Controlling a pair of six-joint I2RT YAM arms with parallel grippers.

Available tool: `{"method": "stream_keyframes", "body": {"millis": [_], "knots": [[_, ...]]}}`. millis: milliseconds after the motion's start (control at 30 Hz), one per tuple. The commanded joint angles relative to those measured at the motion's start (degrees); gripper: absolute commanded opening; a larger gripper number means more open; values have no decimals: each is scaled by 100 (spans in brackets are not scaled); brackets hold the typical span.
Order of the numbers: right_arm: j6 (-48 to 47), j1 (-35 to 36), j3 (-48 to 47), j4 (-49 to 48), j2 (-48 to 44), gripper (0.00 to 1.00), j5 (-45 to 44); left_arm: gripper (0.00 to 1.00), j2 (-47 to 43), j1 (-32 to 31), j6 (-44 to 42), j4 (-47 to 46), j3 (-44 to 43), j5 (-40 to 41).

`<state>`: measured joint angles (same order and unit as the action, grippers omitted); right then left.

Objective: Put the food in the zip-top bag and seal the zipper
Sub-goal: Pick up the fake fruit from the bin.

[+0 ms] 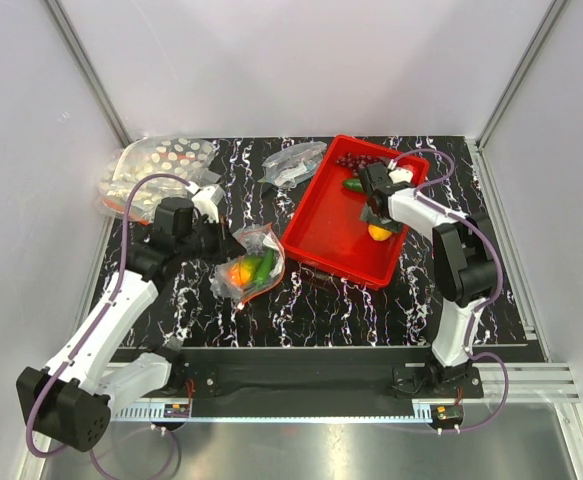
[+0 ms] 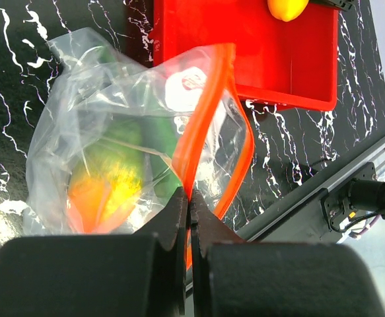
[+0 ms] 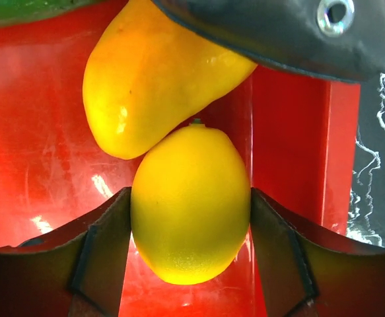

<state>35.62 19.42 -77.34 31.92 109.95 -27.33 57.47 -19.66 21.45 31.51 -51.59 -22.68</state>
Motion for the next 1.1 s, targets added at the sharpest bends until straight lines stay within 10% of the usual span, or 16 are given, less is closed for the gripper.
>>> {"method": "stream_keyframes", "body": {"millis": [0,567,1067], "knots": [[-115,-17,193,-335,-518,43,95,0,-87,-38,0,-312,-8,-26],[-1619,1019,1600,-1136,-3734,33,4208,0,282,-512,474,-66,-342,545],[-1286,2425,1389,-1908,-3368,33,5336,0,291,-548,1063,-549,61,106]]}}
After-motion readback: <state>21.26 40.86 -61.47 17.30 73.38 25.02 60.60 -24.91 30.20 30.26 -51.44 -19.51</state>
